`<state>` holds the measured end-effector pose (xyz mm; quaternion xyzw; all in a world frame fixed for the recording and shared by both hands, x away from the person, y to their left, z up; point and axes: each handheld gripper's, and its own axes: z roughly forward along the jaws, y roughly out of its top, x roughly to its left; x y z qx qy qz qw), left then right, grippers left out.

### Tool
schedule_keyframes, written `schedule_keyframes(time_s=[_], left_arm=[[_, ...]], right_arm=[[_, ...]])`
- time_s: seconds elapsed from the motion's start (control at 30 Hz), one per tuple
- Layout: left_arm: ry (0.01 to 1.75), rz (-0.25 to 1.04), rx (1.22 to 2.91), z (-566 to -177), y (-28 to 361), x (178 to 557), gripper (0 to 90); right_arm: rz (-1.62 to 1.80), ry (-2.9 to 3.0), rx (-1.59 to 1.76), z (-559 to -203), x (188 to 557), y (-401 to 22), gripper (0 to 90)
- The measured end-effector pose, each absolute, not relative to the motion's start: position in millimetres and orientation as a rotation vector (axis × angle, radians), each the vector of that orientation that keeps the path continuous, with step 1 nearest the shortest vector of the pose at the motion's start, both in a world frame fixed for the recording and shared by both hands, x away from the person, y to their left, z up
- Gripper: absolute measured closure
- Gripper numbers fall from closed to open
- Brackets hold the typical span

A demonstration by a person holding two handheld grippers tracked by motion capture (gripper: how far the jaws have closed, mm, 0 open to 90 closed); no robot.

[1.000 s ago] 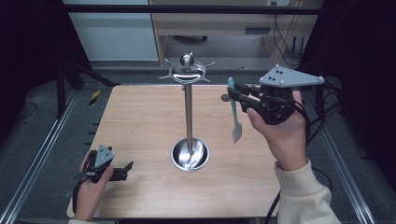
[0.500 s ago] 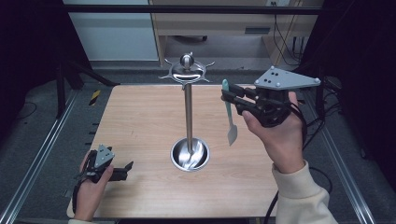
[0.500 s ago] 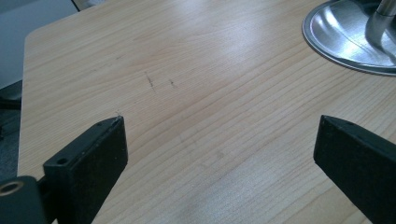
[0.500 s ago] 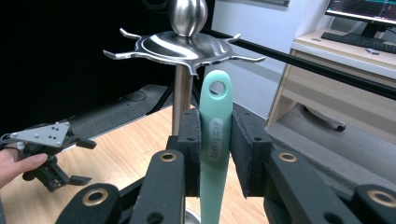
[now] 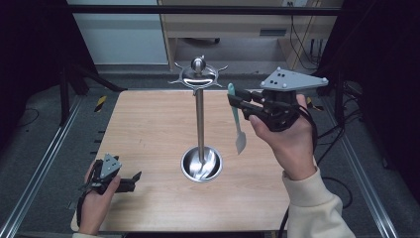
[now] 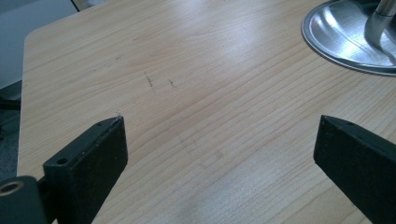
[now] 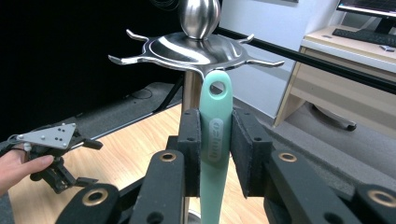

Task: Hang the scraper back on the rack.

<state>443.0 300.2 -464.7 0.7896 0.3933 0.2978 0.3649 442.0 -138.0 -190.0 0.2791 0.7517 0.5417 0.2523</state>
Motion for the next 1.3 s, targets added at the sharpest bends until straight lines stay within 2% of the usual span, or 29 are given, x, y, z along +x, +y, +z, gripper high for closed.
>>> schedule_keyframes(time_s=[1.3], left_arm=[[1.003, 0.762, 2.035, -465, 299, 443, 2.7]], right_arm=[[1.456, 2.074, 0.779, -193, 455, -119, 74.2]])
